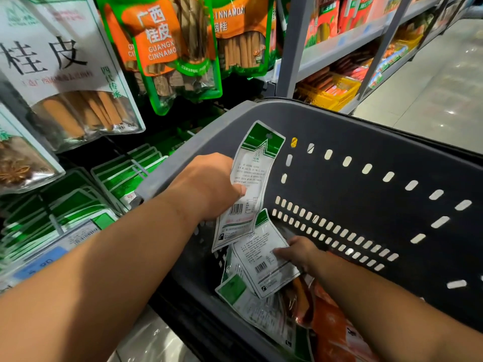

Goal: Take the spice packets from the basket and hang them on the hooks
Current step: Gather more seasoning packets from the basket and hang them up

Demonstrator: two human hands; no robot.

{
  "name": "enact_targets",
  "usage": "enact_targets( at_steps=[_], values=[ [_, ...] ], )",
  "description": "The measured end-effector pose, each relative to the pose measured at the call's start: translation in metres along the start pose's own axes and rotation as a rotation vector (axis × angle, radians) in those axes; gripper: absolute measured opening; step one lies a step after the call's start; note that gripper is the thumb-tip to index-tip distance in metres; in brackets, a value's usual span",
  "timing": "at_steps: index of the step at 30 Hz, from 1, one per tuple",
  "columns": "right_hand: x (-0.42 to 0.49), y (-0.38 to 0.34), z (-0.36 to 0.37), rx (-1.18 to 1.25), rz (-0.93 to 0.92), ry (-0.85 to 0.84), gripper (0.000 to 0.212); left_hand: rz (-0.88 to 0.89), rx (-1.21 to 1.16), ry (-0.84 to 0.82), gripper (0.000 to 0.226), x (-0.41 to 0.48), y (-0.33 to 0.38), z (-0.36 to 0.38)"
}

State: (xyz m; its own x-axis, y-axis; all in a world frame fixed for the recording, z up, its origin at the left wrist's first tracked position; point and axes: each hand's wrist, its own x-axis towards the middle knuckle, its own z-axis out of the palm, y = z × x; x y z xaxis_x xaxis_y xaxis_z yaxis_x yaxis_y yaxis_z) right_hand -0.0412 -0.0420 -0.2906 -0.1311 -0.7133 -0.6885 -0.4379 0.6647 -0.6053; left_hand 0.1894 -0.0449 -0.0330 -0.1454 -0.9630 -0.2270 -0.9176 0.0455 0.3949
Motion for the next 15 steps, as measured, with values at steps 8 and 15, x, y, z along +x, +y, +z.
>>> enact_targets(
  at_steps=[8,15],
  values=[
    [-0.03,-0.017,-0.036,0.098,-0.126,0.034,0.027,0.026,0.018,-0.01,0.026,0.001,0.0,-0.001],
    [-0.078,-0.04,-0.088,0.305,-0.235,0.084,0.014,0.011,0.026,0.015,0.021,0.001,-0.002,0.001]
  ],
)
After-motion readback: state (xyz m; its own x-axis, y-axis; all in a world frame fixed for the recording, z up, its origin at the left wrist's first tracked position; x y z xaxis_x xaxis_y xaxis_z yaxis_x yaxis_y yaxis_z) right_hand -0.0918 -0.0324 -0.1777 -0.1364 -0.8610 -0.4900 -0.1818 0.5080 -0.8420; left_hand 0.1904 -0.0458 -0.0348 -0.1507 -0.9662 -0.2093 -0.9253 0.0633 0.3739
